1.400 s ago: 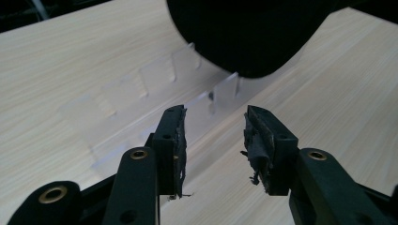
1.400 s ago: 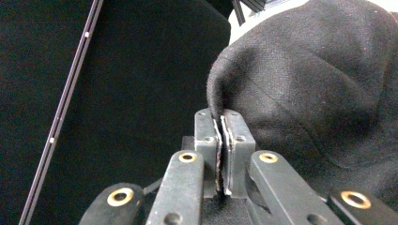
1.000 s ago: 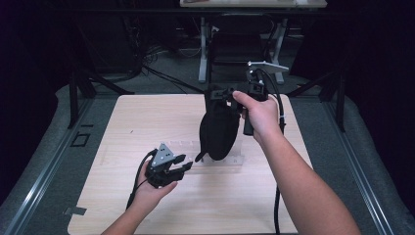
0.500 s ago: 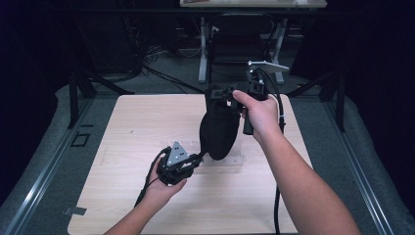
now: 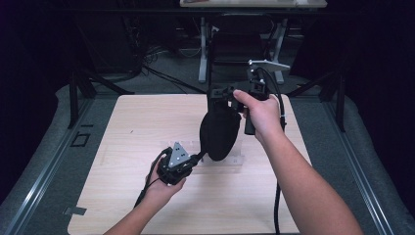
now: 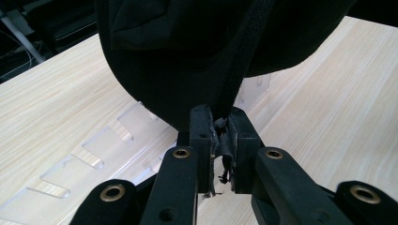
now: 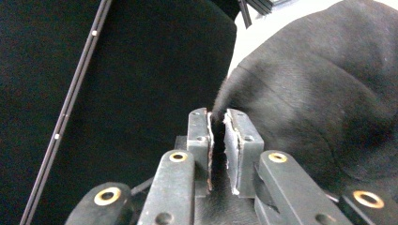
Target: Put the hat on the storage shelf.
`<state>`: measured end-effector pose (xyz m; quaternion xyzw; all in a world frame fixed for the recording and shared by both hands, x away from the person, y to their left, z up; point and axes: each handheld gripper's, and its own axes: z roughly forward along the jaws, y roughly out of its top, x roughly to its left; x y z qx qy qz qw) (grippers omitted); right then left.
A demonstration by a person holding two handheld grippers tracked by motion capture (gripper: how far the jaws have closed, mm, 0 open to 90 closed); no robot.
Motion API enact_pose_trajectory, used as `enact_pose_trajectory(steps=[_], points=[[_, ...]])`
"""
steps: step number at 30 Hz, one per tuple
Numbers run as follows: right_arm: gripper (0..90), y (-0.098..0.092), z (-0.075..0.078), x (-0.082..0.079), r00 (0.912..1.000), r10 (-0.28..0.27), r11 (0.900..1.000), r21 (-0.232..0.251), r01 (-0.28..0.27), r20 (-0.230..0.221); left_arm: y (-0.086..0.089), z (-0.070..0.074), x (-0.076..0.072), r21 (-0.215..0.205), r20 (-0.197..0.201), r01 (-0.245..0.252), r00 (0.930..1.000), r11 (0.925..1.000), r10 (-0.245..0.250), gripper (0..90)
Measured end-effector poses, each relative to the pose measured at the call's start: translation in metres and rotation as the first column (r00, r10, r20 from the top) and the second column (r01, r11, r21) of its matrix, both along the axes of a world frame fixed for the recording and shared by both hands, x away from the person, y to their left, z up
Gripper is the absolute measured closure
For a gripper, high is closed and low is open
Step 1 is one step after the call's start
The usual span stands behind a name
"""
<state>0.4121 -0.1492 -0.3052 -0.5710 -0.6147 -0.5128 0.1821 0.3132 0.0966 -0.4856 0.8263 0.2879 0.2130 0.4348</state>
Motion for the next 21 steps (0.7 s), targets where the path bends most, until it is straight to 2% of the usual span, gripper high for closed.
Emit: enact_pose_trajectory(steps=[2,5,13,16,21], points=[[77.4,-0.004,0.003,-0.002,0.9998,-0.005,1.000,0.030,0.005,0.018,0.001,0.000,0.000,0.005,0.001,0.002,1.0000,1.0000,-0.002,83.3],[76.0,-0.011,0.006,-0.003,0.9992,-0.020,0.999,0.042,0.018,0.034,0.001,0.000,0.000,0.011,0.011,-0.001,0.9999,0.9999,0.001,83.8],[73.7,-0.024,0.004,-0.007,0.9984,-0.034,0.999,0.015,0.034,0.045,0.006,-0.001,-0.001,0.027,0.017,-0.003,0.9998,0.9996,0.003,84.8],[73.2,-0.029,0.001,-0.007,0.9981,-0.047,0.999,0.019,0.046,0.039,0.008,-0.004,-0.001,0.018,0.011,-0.009,0.9999,0.9998,0.008,84.9],[73.2,-0.034,0.001,-0.008,0.9975,-0.053,0.998,0.015,0.053,0.045,0.012,-0.010,-0.001,0.031,-0.007,-0.012,0.9999,0.9994,0.013,85.1]])
